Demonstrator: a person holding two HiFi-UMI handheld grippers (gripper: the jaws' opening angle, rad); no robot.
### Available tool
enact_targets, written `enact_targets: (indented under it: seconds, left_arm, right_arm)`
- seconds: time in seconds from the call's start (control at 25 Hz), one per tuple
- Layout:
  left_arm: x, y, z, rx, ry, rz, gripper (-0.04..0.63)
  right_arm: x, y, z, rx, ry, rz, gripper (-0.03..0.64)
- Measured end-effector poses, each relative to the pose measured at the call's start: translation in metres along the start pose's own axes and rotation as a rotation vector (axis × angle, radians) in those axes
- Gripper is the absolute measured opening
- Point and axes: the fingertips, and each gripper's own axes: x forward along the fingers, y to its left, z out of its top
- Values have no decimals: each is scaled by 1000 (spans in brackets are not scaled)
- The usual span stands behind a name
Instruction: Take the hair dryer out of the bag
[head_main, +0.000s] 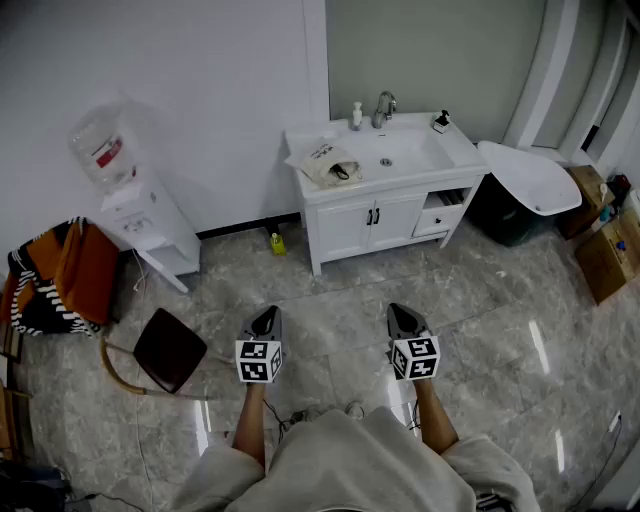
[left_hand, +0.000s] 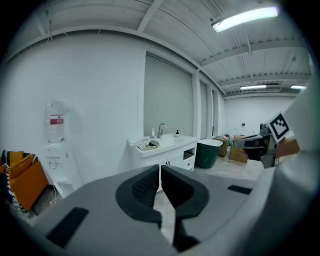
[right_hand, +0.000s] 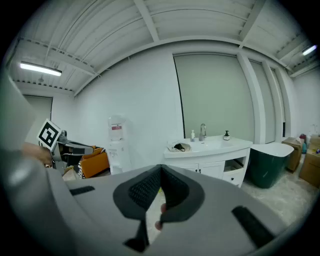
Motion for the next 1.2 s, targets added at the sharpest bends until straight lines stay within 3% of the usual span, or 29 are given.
enact_targets:
  seconds: [0.48,1.2]
  left_arm:
    - [0,-18,-4,3,9,4,15]
    - [30,-63,-6,-13,14,45,17]
  right_arm:
    - [-6,-9,-6,-2,4,15,-2]
    - [2,-57,-11,-25,2,64,-2]
